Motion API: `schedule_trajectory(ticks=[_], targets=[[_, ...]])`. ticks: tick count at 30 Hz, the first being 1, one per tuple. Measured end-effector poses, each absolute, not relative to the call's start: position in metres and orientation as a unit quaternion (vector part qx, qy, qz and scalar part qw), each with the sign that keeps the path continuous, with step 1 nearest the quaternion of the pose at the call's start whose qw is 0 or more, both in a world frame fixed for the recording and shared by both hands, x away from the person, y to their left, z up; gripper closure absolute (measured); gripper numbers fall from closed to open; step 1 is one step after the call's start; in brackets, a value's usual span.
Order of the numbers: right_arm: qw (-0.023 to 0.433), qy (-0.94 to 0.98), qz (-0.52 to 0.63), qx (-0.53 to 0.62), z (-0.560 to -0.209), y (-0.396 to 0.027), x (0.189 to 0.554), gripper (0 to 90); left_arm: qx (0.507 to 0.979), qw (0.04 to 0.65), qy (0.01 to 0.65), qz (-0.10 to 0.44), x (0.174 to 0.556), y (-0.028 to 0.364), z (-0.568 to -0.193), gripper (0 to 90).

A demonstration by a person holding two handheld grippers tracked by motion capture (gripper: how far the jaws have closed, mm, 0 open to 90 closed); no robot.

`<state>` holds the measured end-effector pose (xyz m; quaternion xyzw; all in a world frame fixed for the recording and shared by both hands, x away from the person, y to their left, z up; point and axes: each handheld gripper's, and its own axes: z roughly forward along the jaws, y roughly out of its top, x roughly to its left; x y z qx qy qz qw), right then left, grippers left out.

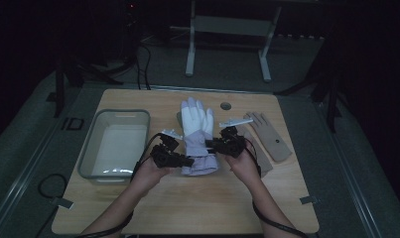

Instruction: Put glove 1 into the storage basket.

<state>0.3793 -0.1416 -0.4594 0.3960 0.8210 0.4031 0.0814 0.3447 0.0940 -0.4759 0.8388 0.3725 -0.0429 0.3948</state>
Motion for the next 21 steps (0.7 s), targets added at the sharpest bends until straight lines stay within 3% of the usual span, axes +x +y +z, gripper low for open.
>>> schedule_trajectory(ticks=[21], targets=[[0.1, 0.816, 0.43, 0.373, -0.428, -0.056, 0.379, 78.3, 0.849, 0.362, 0.385, -0.001, 0.341, 0.174, -0.432, 75.3]])
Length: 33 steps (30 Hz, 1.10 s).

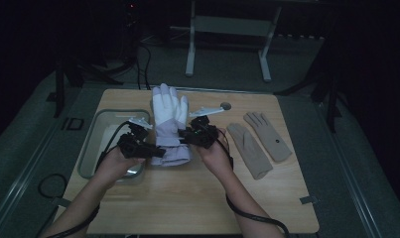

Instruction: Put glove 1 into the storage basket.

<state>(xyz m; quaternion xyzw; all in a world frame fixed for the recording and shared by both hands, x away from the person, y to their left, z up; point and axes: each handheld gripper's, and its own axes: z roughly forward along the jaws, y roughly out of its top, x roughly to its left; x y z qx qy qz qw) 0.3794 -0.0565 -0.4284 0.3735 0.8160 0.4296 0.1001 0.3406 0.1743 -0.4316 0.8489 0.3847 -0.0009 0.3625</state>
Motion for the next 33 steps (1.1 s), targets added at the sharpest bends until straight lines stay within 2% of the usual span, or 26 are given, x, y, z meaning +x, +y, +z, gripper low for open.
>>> schedule_trajectory(ticks=[16, 26, 33], targets=[[0.072, 0.813, 0.451, 0.361, -0.43, 0.033, 0.381, 78.4, 0.855, 0.308, 0.418, 0.016, 0.331, 0.254, -0.415, 75.3], [0.043, 0.819, 0.442, 0.364, -0.453, 0.092, 0.382, 78.4, 0.866, 0.266, 0.423, 0.001, 0.333, 0.305, -0.428, 75.0], [0.035, 0.82, 0.429, 0.378, -0.47, 0.107, 0.381, 78.4, 0.87, 0.258, 0.42, -0.015, 0.337, 0.316, -0.448, 74.8]])
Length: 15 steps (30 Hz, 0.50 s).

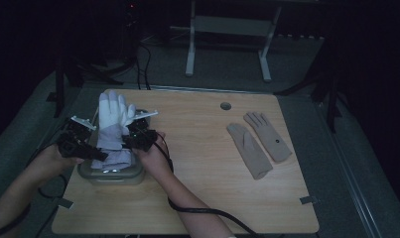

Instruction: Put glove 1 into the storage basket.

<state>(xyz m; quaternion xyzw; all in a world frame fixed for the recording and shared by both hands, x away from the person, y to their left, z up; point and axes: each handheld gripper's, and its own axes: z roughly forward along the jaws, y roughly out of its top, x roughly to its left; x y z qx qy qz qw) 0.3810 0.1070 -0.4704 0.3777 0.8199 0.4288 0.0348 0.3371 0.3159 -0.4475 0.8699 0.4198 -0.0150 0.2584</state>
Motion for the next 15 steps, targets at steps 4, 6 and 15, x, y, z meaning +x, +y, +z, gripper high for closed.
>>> schedule_trajectory(ticks=[4, 6, 15], targets=[[0.036, 0.832, 0.388, 0.394, -0.486, 0.108, 0.382, 78.3, 0.869, 0.256, 0.422, -0.032, 0.34, 0.31, -0.471, 74.7], [0.033, 0.835, 0.374, 0.402, -0.491, 0.107, 0.383, 78.3, 0.867, 0.252, 0.427, -0.039, 0.342, 0.307, -0.477, 74.5], [0.03, 0.862, 0.323, 0.389, -0.504, 0.116, 0.384, 77.1, 0.866, 0.224, 0.443, -0.061, 0.345, 0.308, -0.494, 73.1]])
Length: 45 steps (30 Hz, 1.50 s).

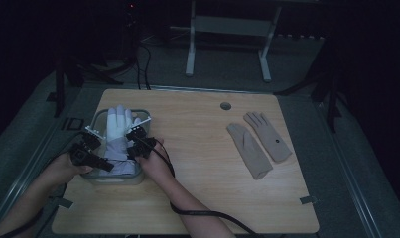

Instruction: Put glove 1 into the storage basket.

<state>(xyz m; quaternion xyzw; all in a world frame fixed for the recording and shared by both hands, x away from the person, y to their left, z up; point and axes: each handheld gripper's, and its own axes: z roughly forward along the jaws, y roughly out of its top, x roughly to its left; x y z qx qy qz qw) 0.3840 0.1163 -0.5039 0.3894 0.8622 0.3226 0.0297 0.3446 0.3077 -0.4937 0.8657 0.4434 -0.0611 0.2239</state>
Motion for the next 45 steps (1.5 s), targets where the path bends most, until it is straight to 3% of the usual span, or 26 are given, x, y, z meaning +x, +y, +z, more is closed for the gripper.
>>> schedule_trajectory(ticks=[4, 9, 13, 16, 19, 23, 26, 45], targets=[[0.026, 0.871, 0.302, 0.387, -0.503, 0.12, 0.385, 74.3, 0.869, 0.211, 0.445, -0.058, 0.345, 0.307, -0.498, 67.0], [0.029, 0.879, 0.294, 0.375, -0.501, 0.123, 0.387, 63.0, 0.865, 0.214, 0.452, -0.052, 0.344, 0.307, -0.5, 57.1], [0.036, 0.882, 0.3, 0.361, -0.495, 0.124, 0.388, 44.5, 0.862, 0.224, 0.453, -0.034, 0.34, 0.306, -0.496, 42.8], [0.067, 0.886, 0.311, 0.336, -0.491, 0.122, 0.388, 28.2, 0.856, 0.243, 0.457, 0.018, 0.337, 0.308, -0.489, 22.2], [0.055, 0.893, 0.319, 0.313, -0.485, 0.119, 0.388, 19.6, 0.846, 0.269, 0.457, 0.058, 0.333, 0.308, -0.482, 16.1], [0.054, 0.886, 0.338, 0.312, -0.475, 0.111, 0.388, 16.5, 0.841, 0.285, 0.452, 0.087, 0.33, 0.303, -0.474, 13.3], [0.065, 0.883, 0.347, 0.309, -0.467, 0.104, 0.389, 15.3, 0.838, 0.298, 0.448, 0.089, 0.329, 0.298, -0.471, 5.9], [0.092, 0.874, 0.36, 0.314, -0.444, 0.049, 0.39, 15.2, 0.845, 0.361, 0.384, 0.091, 0.317, 0.253, -0.458, 8.1]])
